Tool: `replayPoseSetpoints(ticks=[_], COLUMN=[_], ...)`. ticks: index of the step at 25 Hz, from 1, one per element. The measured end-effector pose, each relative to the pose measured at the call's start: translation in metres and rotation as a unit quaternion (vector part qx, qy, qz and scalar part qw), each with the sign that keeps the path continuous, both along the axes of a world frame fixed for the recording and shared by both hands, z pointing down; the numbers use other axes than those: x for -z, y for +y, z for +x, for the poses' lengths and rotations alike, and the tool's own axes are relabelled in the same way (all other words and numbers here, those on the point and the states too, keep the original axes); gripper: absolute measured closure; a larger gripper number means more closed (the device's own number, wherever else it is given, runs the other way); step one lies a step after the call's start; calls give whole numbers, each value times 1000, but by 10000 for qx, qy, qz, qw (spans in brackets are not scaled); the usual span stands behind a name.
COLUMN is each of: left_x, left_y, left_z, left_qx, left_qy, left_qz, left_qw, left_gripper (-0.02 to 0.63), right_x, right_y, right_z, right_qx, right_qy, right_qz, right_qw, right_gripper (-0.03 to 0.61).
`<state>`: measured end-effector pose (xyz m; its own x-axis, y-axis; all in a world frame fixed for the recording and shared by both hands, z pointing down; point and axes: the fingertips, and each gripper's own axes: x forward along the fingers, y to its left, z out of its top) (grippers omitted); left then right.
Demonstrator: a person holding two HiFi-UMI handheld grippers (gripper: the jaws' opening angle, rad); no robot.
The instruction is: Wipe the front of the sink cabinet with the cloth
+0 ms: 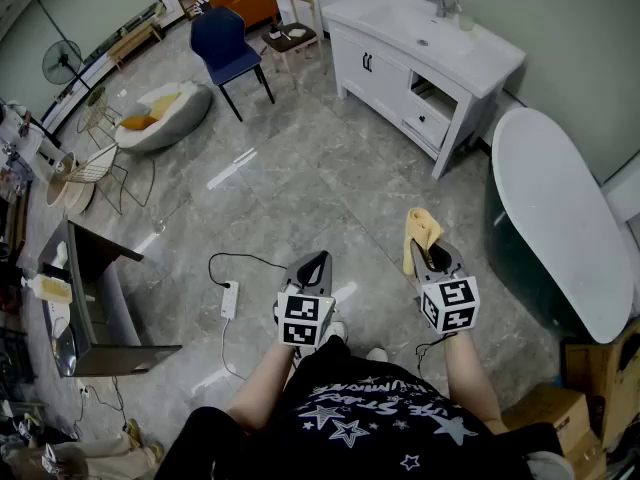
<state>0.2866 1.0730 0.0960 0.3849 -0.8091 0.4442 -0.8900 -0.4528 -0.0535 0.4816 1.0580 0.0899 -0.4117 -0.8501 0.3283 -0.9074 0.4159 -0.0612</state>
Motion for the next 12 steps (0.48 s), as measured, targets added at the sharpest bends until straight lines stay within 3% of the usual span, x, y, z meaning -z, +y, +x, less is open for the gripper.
replayPoseSetpoints(ticks=[6, 12], left_x=[7, -8], left_y=[20, 57], left_z=[8, 10], left_qx=[107, 302], left_qy=[31, -16], left_qz=[139, -26], left_qw=[9998, 9995], left_gripper=[600, 600], right_x=[-4, -18], right_y=[21, 49], right_z=[15, 22], right_qx=[14, 54], right_qy=[-26, -174], right_qz=[-4, -86], right_qw=[10000, 9998], right_gripper=[515, 515])
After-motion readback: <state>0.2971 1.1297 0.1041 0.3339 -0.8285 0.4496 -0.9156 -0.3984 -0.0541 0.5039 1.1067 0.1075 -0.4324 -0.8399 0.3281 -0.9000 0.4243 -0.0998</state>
